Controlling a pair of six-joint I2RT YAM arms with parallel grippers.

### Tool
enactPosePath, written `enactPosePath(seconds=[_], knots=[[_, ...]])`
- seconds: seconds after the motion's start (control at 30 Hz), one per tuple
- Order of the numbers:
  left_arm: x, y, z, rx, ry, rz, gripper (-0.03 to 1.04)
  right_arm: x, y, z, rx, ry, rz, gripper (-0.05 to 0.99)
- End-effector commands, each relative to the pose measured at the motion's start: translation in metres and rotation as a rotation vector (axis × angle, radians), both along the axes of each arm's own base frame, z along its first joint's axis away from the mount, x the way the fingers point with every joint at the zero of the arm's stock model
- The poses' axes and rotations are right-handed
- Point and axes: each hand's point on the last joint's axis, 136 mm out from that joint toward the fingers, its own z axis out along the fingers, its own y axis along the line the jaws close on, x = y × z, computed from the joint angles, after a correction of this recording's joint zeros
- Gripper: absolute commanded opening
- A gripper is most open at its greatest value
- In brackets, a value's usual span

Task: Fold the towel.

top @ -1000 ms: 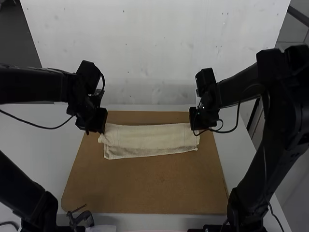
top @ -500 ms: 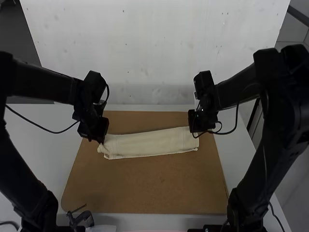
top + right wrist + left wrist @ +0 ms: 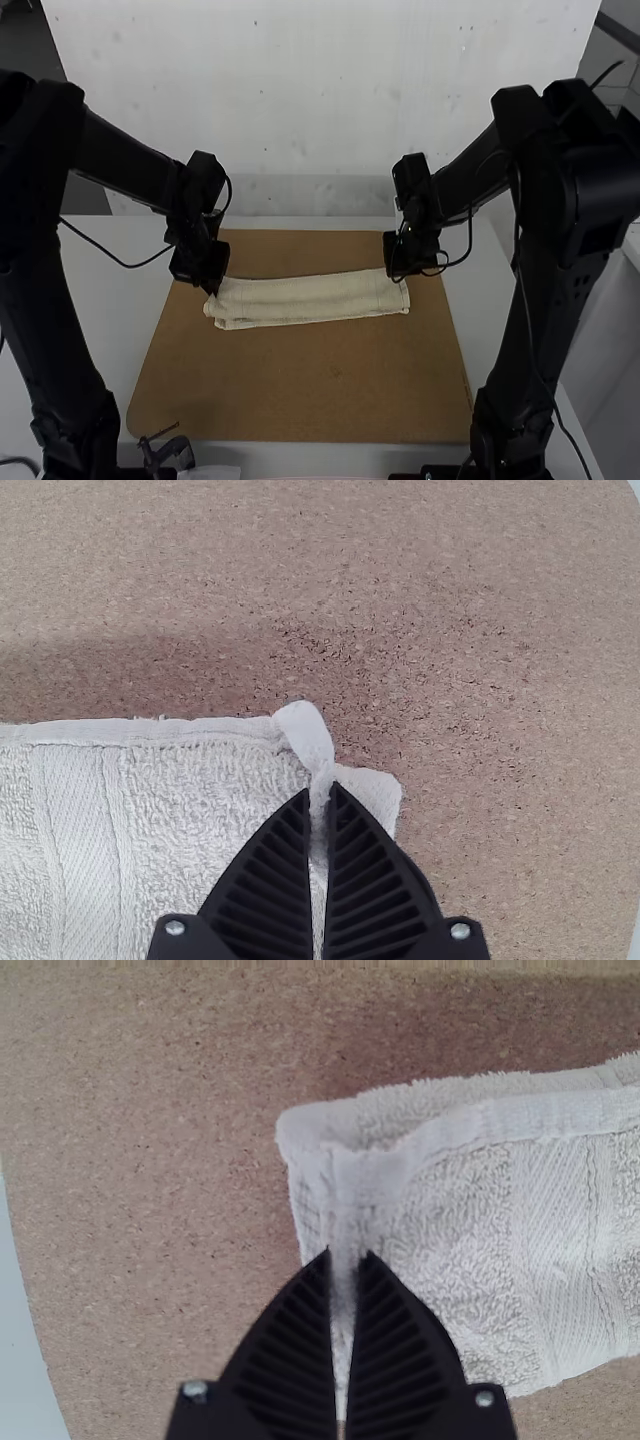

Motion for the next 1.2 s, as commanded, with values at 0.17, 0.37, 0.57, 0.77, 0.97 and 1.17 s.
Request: enactPosePath(seconds=[0.17, 0.37, 0.57, 0.77, 0.97, 1.17], knots=[[0.022, 0.005, 0.011, 0.033, -0.046, 0.02, 0.18, 0.008, -0.009, 0.002, -0.008, -0.016, -0.05, 0.13], [0.021, 0.013, 0.032, 0.007, -0.076, 0.044, 0.94, 0.014, -0.016, 0.021, 0.018, -0.071, -0.081, 0.68], [0.025, 0.024, 0.104, -0.069, -0.273, 0.043, 1.0, 0.007, -0.021, 0.024, 0.067, -0.044, -0.117, 0.71], [0.024, 0.039, 0.139, -0.11, -0.412, 0.079, 1.0, -0.011, -0.016, 0.0, 0.116, 0.084, -0.146, 0.71], [0.019, 0.04, 0.127, -0.106, -0.398, 0.08, 1.0, -0.021, -0.012, -0.03, 0.107, 0.188, -0.168, 0.7], [0.02, 0.043, 0.126, -0.11, -0.402, 0.083, 1.0, -0.03, 0.001, -0.049, 0.084, 0.241, -0.145, 0.1]])
